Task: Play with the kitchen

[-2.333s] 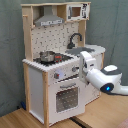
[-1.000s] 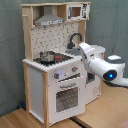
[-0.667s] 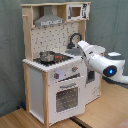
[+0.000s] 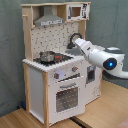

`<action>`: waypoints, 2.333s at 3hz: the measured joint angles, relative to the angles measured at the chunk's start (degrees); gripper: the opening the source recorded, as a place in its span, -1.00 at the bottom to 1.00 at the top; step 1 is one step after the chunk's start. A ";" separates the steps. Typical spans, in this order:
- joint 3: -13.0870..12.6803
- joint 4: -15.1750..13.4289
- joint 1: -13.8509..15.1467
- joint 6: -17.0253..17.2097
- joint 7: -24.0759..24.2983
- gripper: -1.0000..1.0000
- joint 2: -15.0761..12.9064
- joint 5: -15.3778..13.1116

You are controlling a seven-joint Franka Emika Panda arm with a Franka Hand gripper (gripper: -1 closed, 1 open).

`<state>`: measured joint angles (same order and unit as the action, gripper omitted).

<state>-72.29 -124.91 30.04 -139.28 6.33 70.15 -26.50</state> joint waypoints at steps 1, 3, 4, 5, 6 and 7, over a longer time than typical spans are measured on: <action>0.76 1.05 -0.05 0.62 -6.47 1.00 -2.34 0.35; 1.83 3.55 -0.26 3.11 -20.11 1.00 -6.81 2.46; 1.95 4.73 -0.44 4.82 -26.50 1.00 -8.89 4.04; 2.02 5.63 -0.75 6.91 -32.62 1.00 -10.77 5.95; 2.08 6.16 -1.24 8.78 -38.47 1.00 -12.48 8.18; 2.09 6.52 -1.84 10.59 -43.93 1.00 -14.06 10.71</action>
<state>-70.20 -118.39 28.20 -128.70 -37.60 56.09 -15.79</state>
